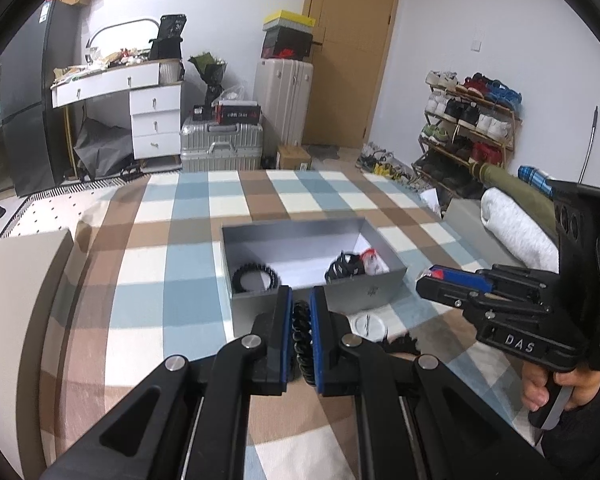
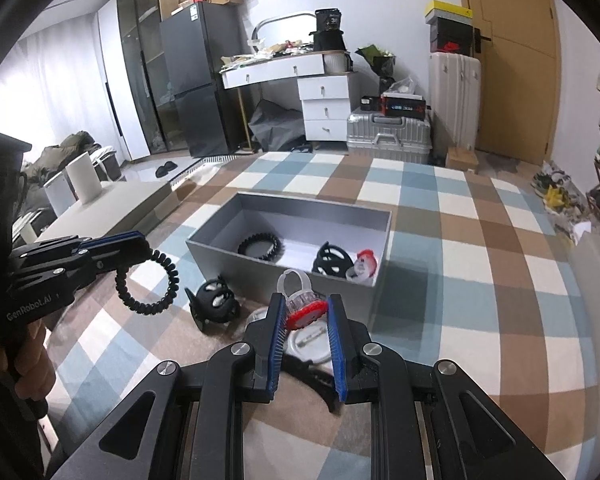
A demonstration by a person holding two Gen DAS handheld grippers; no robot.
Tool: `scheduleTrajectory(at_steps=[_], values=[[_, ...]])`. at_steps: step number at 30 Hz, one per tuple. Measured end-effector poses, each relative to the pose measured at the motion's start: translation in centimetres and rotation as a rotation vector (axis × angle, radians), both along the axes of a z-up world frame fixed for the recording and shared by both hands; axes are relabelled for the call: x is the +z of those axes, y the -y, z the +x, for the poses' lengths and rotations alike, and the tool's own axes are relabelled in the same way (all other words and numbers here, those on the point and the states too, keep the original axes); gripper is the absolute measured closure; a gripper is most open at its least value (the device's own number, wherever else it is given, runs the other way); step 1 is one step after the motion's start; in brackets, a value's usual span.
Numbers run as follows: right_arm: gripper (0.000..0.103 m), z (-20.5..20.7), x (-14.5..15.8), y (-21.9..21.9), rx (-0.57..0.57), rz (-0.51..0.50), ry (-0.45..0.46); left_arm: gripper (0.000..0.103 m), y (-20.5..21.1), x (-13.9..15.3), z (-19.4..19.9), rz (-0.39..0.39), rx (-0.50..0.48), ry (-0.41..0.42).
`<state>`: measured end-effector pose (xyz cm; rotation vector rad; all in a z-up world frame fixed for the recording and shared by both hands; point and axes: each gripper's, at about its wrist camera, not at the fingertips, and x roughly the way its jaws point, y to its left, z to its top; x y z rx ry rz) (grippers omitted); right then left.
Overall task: Organize jewelry
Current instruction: 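Carry the bottle and coiled hair tie over the grey box with both tools, then open the right tool to drop the bottle while the left tool releases the hair tie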
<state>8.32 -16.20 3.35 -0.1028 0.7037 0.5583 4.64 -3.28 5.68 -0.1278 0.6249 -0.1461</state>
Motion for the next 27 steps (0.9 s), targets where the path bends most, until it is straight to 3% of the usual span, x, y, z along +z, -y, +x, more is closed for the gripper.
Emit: scheduleTrajectory(at_steps=[8,13,20,27], values=[[0.083,1.6,1.8,-0.4,-0.022,0.081,0.049,0.099,-0.9,1.4,1.7,-0.027,0.038,0.073],[0.083,4.1,1.7,-0.7,-0.039,0.134,0.006,0.099,-1.0,1.6,3.2,-0.035,0.058,0.101],[0.083,6.4,-0.1,-2.1,-0.055,0.096,-0.044,0.099,-0.8,-0.7,6.1,-0.014,0.067,0.056],[0.081,7.7,-1.0,-2.6,-0.050,0.126,-0.085,0.099,-0.9,-2.1,6.7,-0.021,0.066,0.005]])
